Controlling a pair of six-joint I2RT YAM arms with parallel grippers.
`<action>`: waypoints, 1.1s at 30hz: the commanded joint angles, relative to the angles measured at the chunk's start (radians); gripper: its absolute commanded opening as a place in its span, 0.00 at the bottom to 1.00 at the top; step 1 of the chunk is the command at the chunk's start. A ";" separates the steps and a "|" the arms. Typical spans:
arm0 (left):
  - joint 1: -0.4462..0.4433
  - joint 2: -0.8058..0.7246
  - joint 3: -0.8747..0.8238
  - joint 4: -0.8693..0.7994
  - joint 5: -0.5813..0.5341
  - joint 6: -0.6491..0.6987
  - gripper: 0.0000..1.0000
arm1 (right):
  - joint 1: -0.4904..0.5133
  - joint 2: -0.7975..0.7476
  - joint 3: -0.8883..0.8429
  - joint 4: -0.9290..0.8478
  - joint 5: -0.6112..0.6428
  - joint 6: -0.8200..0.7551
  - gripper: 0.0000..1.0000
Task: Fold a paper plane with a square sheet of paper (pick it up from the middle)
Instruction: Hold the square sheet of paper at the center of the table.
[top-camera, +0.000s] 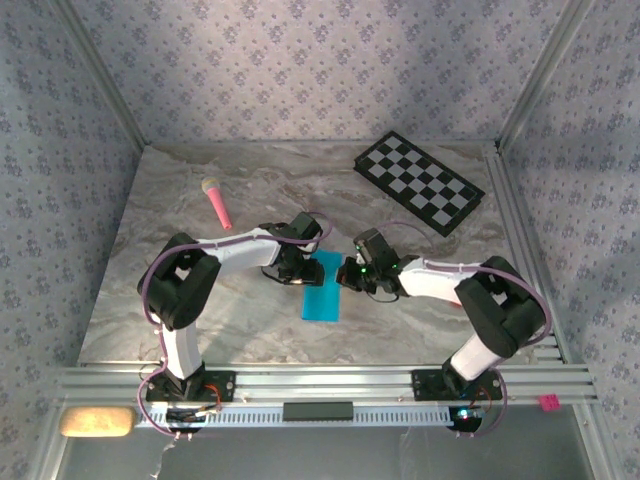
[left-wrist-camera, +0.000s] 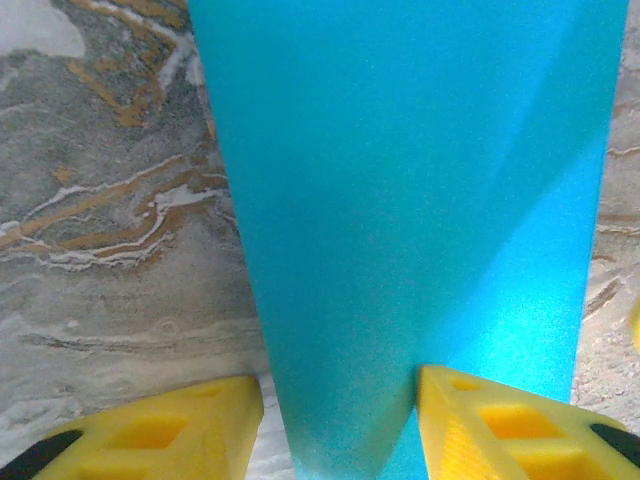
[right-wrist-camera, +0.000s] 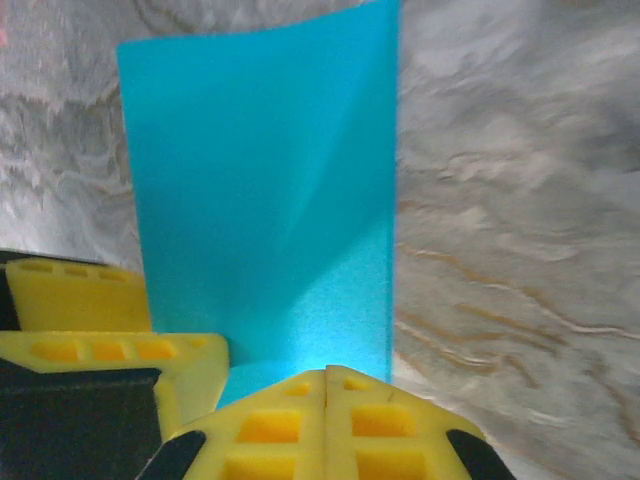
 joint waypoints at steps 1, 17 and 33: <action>-0.003 0.060 -0.008 0.055 -0.058 0.018 0.49 | -0.036 -0.093 -0.058 -0.046 0.078 0.042 0.00; -0.005 0.065 0.000 0.051 -0.061 0.024 0.49 | -0.099 -0.213 -0.135 -0.016 0.026 0.030 0.00; -0.003 0.071 0.007 0.047 -0.069 0.047 0.50 | -0.057 -0.122 -0.070 -0.018 -0.019 -0.006 0.00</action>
